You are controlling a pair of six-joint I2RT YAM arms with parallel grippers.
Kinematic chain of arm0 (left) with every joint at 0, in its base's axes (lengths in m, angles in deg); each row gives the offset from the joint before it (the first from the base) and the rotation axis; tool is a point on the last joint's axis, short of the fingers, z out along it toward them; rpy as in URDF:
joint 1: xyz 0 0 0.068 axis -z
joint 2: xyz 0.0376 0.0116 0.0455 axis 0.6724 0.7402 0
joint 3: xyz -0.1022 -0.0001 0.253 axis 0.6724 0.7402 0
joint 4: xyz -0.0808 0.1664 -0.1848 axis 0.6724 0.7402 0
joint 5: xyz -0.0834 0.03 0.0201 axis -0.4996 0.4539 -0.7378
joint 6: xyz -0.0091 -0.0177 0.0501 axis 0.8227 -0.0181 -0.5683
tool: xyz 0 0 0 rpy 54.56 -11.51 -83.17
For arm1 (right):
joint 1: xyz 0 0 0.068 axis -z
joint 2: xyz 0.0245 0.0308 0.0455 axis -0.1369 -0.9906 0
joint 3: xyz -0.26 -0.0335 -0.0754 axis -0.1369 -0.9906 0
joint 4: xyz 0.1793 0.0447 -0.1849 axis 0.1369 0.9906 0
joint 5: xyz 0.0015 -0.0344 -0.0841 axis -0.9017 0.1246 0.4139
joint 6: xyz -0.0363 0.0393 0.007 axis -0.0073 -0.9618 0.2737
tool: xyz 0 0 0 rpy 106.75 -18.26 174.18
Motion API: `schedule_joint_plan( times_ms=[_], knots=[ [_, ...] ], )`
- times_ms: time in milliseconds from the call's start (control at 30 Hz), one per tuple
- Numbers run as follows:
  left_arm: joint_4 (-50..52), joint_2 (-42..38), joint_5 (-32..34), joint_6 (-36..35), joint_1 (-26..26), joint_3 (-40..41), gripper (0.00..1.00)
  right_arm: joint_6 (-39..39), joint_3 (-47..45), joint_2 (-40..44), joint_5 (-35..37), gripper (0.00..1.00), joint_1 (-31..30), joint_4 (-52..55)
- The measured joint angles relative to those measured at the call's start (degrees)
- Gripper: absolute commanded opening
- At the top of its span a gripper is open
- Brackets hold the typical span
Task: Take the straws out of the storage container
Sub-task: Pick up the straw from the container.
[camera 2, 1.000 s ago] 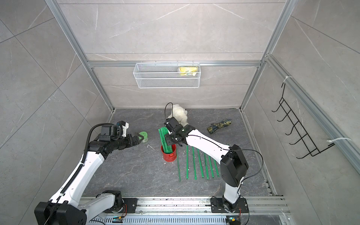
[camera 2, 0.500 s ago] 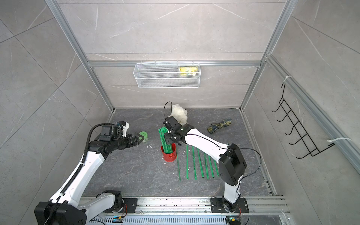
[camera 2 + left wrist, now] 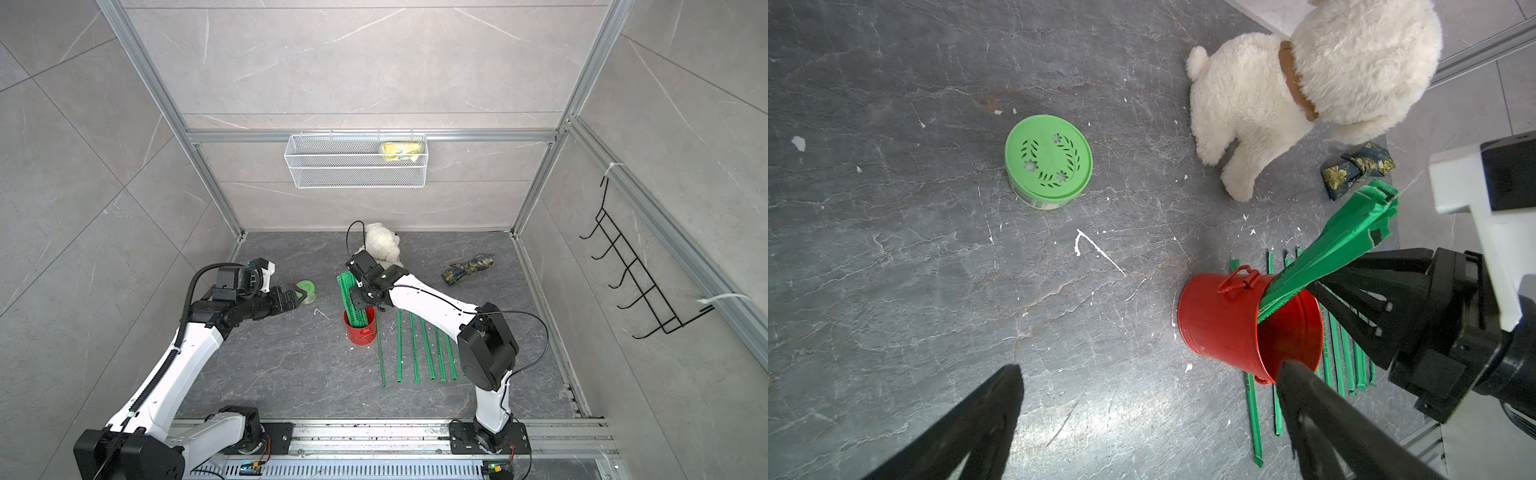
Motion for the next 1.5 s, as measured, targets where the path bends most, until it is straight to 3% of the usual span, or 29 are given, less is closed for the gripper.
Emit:
schedule_joint_plan(
  times_ms=[467, 767, 1133, 1500],
  knots=[
    [0.02, 0.0, 0.33, -0.2, 0.33, 0.0, 1.0, 0.0, 0.74, -0.46, -0.2, 0.22, 0.52, 0.07],
    [0.02, 0.11, 0.35, -0.24, 0.37, 0.0, 1.0, 0.02, 0.85, -0.46, -0.2, 0.12, 0.57, 0.04],
    [0.04, 0.11, 0.35, -0.26, 0.37, 0.0, 1.0, 0.0, 0.83, -0.24, 0.15, 0.11, 0.59, 0.2],
    [0.09, 0.11, 0.35, -0.28, 0.37, 0.0, 1.0, 0.0, 0.81, 6.12, 3.15, 0.11, 0.63, 2.99]
  ],
)
